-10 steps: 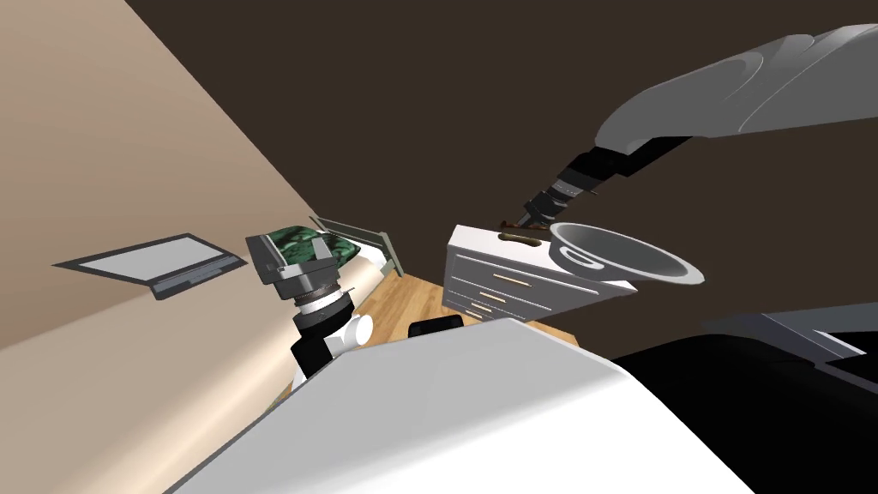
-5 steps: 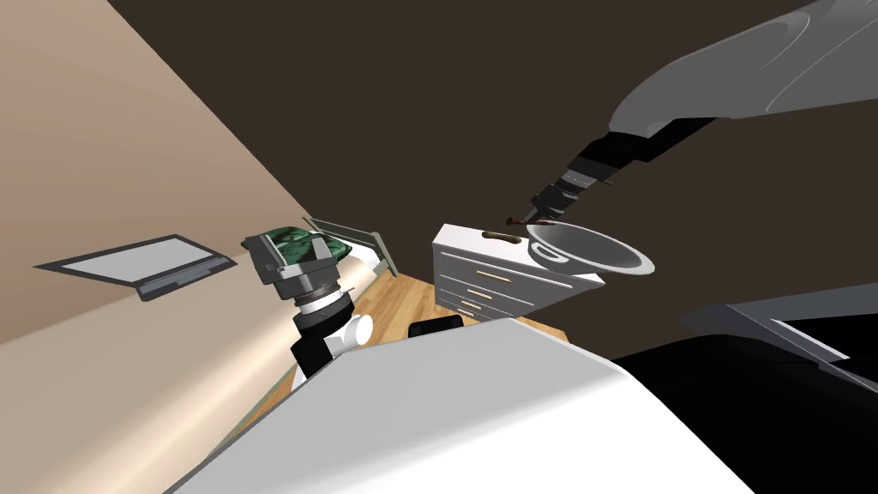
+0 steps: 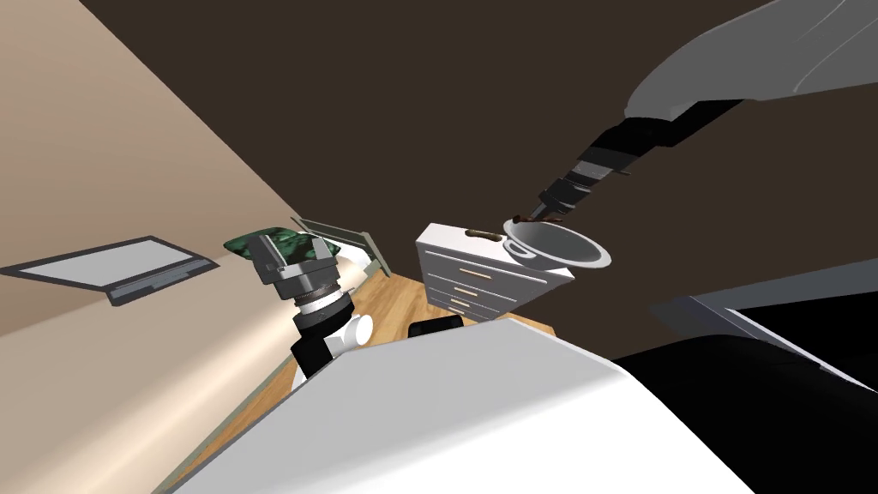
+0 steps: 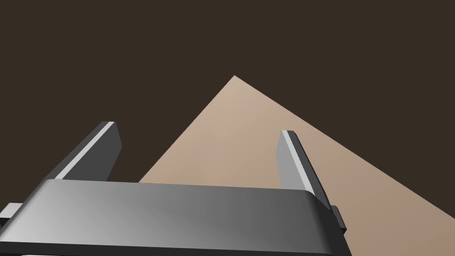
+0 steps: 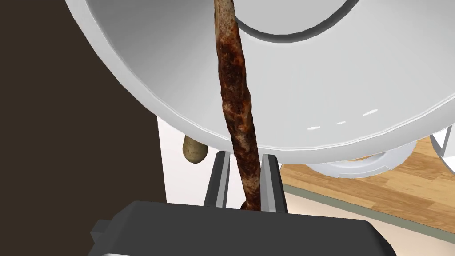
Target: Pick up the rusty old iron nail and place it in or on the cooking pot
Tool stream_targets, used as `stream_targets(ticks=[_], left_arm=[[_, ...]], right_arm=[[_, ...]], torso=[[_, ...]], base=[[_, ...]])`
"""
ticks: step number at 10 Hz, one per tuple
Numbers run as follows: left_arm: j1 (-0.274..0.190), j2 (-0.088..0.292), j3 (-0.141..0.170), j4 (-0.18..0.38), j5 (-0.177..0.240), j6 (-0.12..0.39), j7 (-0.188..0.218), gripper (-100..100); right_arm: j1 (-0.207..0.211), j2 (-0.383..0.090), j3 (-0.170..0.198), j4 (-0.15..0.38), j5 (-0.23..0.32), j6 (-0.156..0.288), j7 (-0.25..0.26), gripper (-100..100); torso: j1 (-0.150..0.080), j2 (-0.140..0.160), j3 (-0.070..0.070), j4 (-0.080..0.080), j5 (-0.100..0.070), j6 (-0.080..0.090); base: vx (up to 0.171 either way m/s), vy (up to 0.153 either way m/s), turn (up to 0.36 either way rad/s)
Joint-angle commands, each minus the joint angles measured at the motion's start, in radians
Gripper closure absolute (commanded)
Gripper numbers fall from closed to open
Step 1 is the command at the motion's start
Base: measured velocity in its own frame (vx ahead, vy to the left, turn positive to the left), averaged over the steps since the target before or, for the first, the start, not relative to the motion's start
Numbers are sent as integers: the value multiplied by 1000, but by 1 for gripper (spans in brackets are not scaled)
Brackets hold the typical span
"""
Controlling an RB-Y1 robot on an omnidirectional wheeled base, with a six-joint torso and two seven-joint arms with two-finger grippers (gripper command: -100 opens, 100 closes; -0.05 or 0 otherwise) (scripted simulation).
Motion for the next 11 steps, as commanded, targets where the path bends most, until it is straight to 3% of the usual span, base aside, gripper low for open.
stream_targets(ticks=[1,3,4,8,9,10,11], left_arm=[[0,0,0,0,0,0,0,0],[0,0,0,0,0,0,0,0],[0,0,0,0,0,0,0,0],[0,0,0,0,0,0,0,0],[0,0,0,0,0,0,0,0],[0,0,0,0,0,0,0,0],[0,0,0,0,0,0,0,0]], right_arm=[[7,-10,0,33,-9,-31,-4,100],[2,-8,3,34,-7,-36,-4,100],[2,-9,3,36,-7,-39,-5,-100],[2,-9,3,36,-7,-39,-5,-100],[2,-9,3,36,-7,-39,-5,0],[-22,-37,-12,47,-23,-77,-24,-100],[-30,-46,-18,51,-28,-89,-31,-100]], torso=[[0,0,0,0,0,0],[0,-2,-1,0,0,1],[6,-4,-2,-1,1,0],[16,-5,-3,-2,4,-1],[16,-6,-3,-2,4,-1],[16,-6,-3,-2,4,-1],[14,-6,-4,-2,4,-1]], base=[[-48,-183,-64],[-10,-144,-38],[-3,-18,0],[0,-2,0],[0,0,0],[23,-37,-76],[37,-59,-49]])
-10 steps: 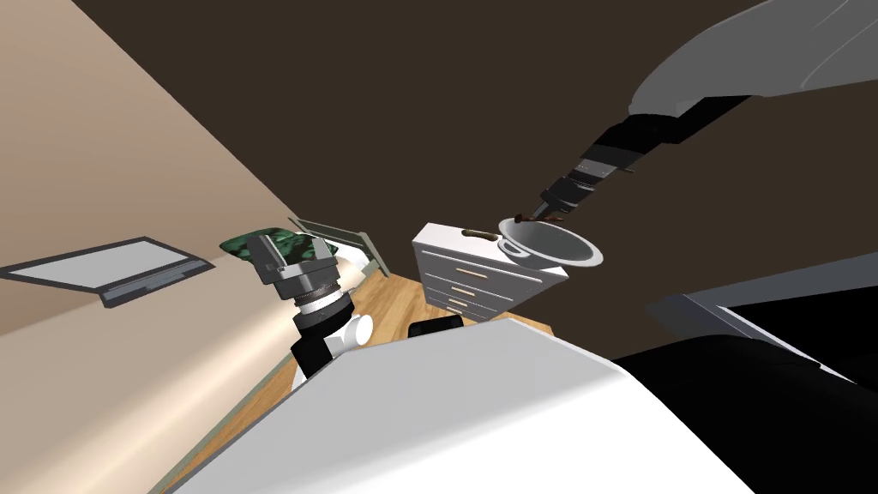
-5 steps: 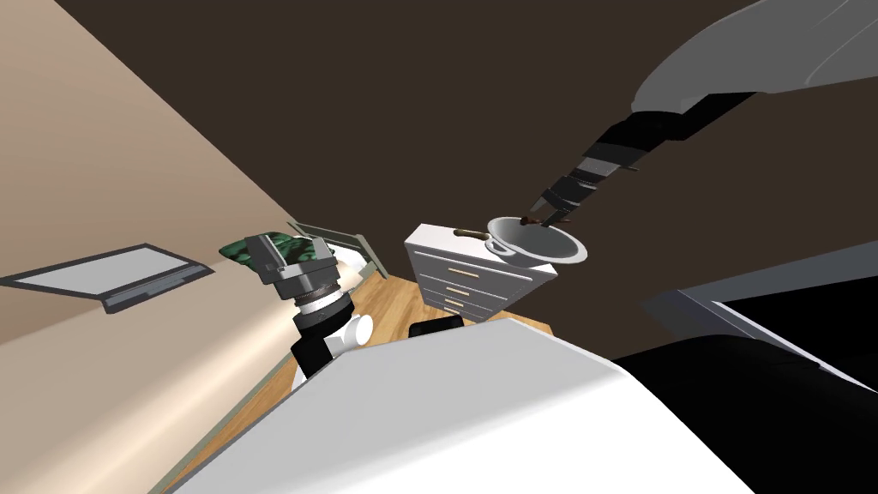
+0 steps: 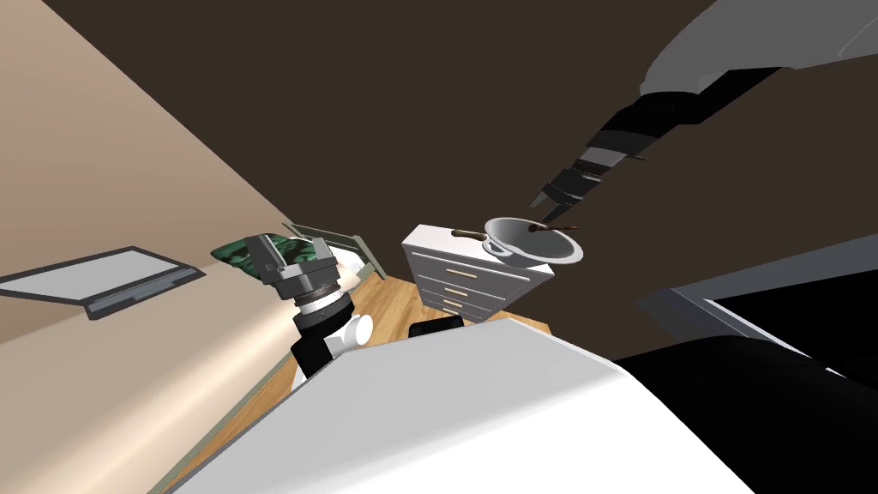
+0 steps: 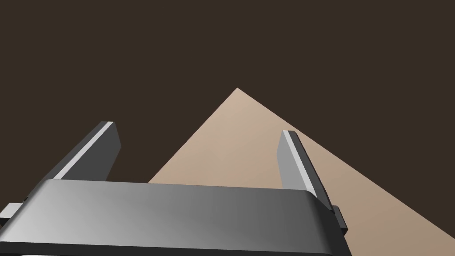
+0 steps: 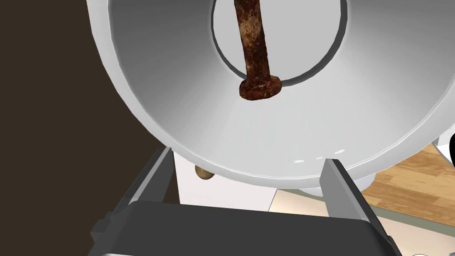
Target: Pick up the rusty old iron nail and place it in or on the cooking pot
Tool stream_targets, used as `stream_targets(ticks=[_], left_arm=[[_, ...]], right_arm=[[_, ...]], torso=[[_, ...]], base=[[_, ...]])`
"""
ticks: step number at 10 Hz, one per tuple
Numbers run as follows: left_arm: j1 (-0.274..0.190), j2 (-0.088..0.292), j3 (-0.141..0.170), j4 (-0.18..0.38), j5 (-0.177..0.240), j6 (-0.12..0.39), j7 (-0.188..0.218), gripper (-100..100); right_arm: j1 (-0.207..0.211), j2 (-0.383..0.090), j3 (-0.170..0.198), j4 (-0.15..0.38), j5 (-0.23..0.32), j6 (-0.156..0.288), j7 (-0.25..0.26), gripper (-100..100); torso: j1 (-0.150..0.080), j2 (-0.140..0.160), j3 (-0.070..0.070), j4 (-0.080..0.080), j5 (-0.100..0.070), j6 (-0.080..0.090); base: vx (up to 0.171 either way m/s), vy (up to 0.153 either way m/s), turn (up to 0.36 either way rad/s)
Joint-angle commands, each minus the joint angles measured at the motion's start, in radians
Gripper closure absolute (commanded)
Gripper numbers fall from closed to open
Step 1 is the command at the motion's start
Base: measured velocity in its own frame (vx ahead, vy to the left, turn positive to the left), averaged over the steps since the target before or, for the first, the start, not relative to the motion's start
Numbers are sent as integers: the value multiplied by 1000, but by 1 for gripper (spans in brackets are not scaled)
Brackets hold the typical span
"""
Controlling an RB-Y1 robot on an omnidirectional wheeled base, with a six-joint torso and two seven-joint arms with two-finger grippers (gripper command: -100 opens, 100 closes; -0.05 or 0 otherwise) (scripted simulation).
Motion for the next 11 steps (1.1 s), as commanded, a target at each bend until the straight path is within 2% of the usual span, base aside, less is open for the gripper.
stream_targets(ticks=[1,4,5,6,11], left_arm=[[0,0,0,0,0,0,0,0],[0,0,0,0,0,0,0,0],[0,0,0,0,0,0,0,0],[0,0,0,0,0,0,0,0],[0,0,0,0,0,0,0,0]], right_arm=[[-6,-20,-13,19,-14,-30,-5,-100],[-46,-67,-40,38,-40,-92,-37,-100],[-31,-60,-36,37,-37,-75,-27,-100],[-32,-62,-38,38,-38,-80,-29,0],[-32,-62,-37,38,-38,-79,-29,0]], torso=[[0,0,0,0,0,0],[3,1,1,0,1,0],[4,2,1,0,1,0],[4,2,1,0,1,0],[3,2,1,0,0,0]], base=[[31,-46,-22],[7,-1,-16],[0,0,0],[0,0,0],[0,0,0]])
